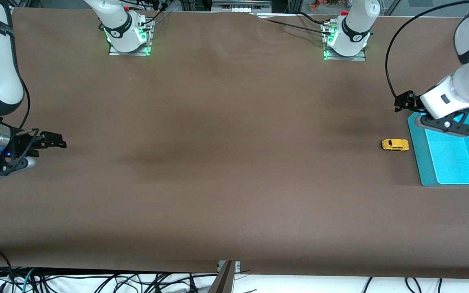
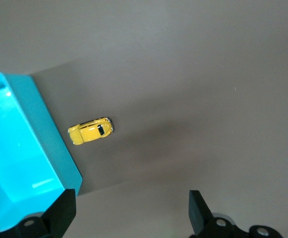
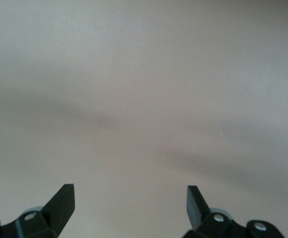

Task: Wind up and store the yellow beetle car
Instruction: 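Reach the left gripper to the car while the right gripper withdraws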

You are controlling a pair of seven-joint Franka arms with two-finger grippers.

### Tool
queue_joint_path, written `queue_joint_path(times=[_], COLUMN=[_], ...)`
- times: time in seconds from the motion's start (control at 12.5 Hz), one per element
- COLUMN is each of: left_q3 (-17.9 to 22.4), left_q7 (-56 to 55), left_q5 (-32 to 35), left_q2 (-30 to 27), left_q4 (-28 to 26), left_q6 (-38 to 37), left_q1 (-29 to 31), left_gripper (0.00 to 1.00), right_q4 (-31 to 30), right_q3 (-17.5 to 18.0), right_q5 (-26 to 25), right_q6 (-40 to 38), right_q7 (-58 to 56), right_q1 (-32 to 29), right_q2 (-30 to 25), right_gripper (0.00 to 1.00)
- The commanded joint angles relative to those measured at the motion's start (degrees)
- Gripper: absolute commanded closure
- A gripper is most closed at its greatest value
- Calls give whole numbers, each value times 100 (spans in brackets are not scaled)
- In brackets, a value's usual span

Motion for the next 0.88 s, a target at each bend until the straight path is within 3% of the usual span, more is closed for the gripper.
queue_joint_path(times=[0.0,0.16,0.32,0.56,0.8], left_q3=[31,23,32,32,32], left_q7=[1465,2327,3380,4323,5658], left_q5=[137,137,294,866,990], left_q2=[231,460,461,679,1364], left_q4=[8,-333,-1403,-2530,-2551], left_q6=[-67,125,1464,3477,4815], left_q1=[115,562,774,880,1021], left_gripper=[0,0,0,0,0], right_q4=[170,337,390,391,312], right_q3=[-4,5,5,-39,-57], right_q5=[22,14,-48,-258,-321], right_q6=[-408,-715,-1006,-1060,-1068], right_q7=[384,392,393,445,401], right_q1=[15,32,50,68,103], right_q2=[-310,-416,-539,-838,-1215], right_gripper=[0,0,0,0,0])
